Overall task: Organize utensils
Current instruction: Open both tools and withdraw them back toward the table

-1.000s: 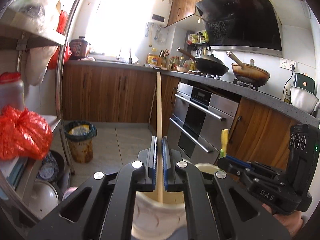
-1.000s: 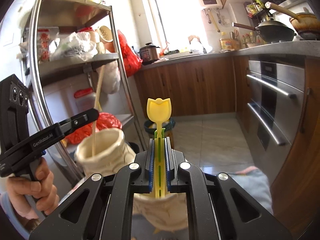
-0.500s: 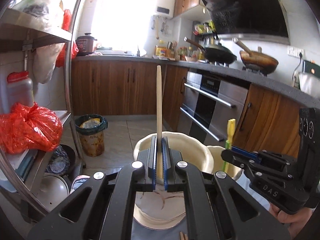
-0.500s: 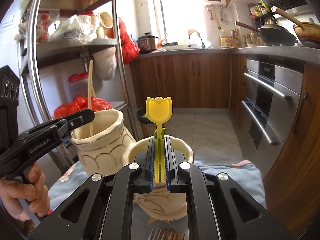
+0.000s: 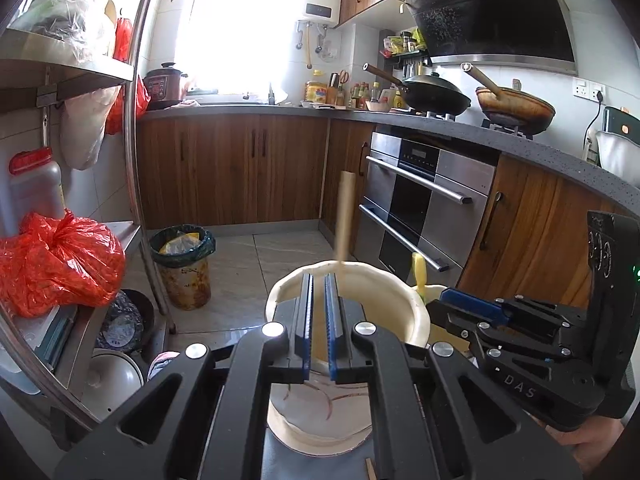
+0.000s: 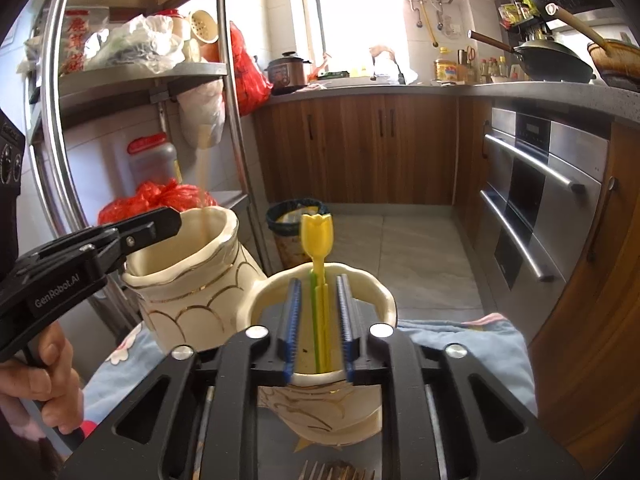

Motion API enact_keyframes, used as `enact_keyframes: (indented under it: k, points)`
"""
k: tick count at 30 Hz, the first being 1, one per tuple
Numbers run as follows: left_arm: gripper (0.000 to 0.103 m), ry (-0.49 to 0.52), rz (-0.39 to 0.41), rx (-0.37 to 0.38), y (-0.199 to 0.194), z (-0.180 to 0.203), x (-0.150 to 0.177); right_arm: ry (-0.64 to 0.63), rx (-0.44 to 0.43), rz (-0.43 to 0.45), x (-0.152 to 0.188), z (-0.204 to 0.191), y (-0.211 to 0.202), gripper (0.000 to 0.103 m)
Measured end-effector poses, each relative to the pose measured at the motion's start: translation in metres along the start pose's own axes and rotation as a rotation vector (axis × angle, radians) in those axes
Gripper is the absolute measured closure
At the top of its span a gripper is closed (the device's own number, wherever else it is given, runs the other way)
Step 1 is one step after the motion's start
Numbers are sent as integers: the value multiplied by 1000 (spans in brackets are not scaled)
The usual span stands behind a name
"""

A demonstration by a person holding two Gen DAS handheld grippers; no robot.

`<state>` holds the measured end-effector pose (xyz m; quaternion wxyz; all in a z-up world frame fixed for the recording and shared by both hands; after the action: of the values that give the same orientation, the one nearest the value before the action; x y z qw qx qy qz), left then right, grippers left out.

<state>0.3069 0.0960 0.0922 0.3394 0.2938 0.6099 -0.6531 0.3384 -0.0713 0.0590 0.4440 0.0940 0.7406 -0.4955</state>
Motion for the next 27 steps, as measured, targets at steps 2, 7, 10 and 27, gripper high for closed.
enact_keyframes:
  k: [2, 7, 10, 27]
  points:
    - [97, -4, 7, 0, -2, -1, 1, 1, -6, 12, 1, 1, -4, 82]
    - [76, -8, 44, -18, -14, -4, 4, 2, -13, 55, 4, 5, -21, 77]
    - [65, -13, 71, -20, -26, -8, 9, 5, -13, 76, 8, 8, -33, 77]
    - [37, -65, 9, 33, -53, -24, 64, 105, -5, 40, 69, 41, -68, 71]
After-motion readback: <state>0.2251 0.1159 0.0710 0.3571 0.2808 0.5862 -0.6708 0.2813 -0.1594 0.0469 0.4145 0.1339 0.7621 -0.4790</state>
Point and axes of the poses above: each gripper's, at about its wrist camera, not at the fingertips, and y roughly the way its jaws point, z to its right, x to its underside, the point moved 2 cm from there along y, roughly the way its jaws point, and after that the axes turned 13 degrees about -z, right-handed, at the moved point
